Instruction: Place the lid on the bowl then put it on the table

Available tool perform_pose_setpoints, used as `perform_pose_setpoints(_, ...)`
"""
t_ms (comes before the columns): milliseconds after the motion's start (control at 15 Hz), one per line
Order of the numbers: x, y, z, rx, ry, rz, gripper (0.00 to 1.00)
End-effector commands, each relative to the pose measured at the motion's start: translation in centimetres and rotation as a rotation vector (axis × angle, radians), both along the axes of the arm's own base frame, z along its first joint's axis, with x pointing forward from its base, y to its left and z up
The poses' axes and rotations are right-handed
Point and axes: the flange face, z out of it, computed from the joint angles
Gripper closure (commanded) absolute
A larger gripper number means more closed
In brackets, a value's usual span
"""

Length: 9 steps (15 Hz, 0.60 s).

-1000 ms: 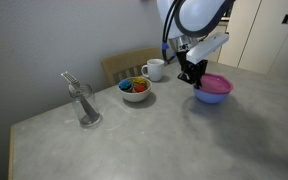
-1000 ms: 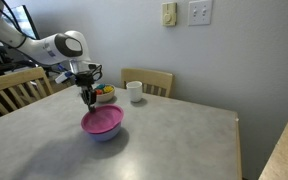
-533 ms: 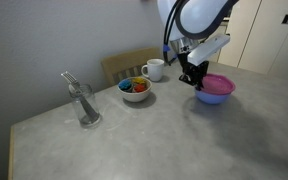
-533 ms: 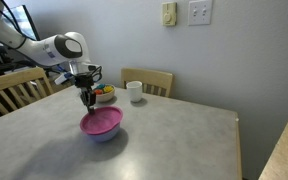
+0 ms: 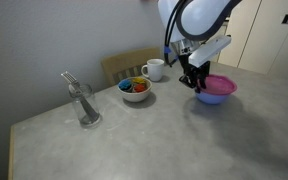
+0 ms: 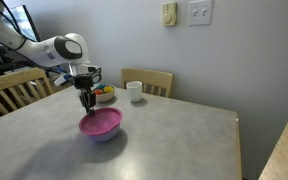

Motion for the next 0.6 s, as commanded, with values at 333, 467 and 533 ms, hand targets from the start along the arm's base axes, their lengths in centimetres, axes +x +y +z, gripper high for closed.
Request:
perform_pose_setpoints(333,-4.7,2.5,2.4,0.175,-0.01,-0.06,0.02)
perform_pose_setpoints(467,-5.8,4.2,3.6,0.26,-0.053,-0.05,0.0)
perform_pose_setpoints(533,-6.3,4.9,4.1,0.293,-0.069,-0.059,0.0)
